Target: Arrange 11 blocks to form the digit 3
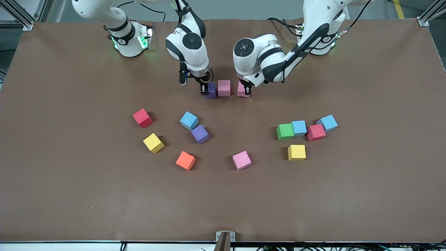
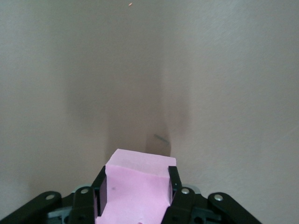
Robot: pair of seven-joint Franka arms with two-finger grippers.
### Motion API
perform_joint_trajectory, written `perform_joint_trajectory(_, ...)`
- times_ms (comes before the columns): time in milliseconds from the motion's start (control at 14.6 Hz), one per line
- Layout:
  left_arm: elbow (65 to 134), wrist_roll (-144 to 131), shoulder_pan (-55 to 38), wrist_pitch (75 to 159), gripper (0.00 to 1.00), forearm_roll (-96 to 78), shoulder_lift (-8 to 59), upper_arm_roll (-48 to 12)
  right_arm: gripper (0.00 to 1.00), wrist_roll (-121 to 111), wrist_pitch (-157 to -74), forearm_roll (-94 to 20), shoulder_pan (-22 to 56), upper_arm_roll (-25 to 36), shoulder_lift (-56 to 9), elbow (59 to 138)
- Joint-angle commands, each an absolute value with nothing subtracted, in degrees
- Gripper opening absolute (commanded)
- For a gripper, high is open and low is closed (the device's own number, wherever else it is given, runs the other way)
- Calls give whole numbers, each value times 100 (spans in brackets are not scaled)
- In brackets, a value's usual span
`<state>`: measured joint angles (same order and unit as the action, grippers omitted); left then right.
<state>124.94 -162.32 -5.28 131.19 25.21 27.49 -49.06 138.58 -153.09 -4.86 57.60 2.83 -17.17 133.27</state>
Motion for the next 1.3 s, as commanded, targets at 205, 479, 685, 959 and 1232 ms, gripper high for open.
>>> perform_joint_trajectory(205,12235,-18035,-703,13140,48,2786,3102,-4948,0,14001,-15346,-580,5950,325,-1872,13228)
perform_joint_trajectory(479,12006,-18105,-817,13140,48,2795,3269,-4878,0,14010,-15346,-606,5941,325,-1907,13201)
perform_joint_trajectory(685,11918,-18105,-958,13148,49,2795,3331,-4738,0,14159,-15346,-606,5941,325,-1960,13140)
perform_joint_trajectory(959,11909,-18105,-1046,13148,50,2795,3401,-4676,0,14168,-15346,-606,5941,325,-1986,13113)
perform_joint_trajectory(1232,11909,-18097,-1037,13157,73,2874,3410,-4676,0,14221,-15346,-607,5941,325,-1995,13096)
